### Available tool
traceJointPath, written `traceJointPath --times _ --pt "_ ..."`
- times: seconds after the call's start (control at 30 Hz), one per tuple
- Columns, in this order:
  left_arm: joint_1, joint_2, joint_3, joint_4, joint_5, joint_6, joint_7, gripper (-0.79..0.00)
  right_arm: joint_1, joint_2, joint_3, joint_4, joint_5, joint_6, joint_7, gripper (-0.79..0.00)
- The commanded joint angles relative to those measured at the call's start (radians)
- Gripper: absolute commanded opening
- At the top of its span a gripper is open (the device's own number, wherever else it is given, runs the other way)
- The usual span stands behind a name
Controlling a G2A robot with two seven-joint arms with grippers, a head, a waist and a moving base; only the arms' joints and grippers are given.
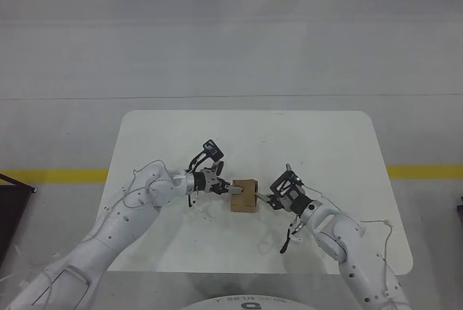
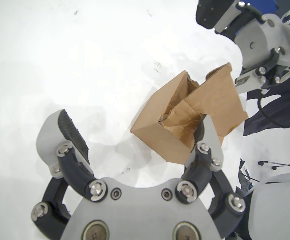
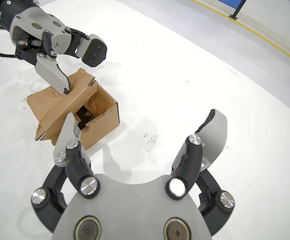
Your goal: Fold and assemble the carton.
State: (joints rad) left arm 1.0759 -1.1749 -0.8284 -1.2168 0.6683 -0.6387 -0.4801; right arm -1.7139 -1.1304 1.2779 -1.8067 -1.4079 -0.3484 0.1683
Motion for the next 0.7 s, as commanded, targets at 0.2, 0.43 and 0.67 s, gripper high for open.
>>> traceJointPath --times 0.2,0.43,0.67 --pt "0.002 -0.001 -0.001 -0.003 0.003 -0.002 -0.002 0.0 -0.012 0.003 0.013 -0.014 0.003 0.004 -0.004 0.0" --pt "0.003 -0.002 -0.001 0.001 0.002 0.001 -0.001 0.0 -0.008 0.003 0.006 -0.003 -0.005 0.004 0.001 0.0" --pt "0.007 -0.002 -0.004 0.003 0.006 0.0 -0.001 0.0 -0.003 0.002 -0.004 0.003 -0.004 0.008 0.0 0.0"
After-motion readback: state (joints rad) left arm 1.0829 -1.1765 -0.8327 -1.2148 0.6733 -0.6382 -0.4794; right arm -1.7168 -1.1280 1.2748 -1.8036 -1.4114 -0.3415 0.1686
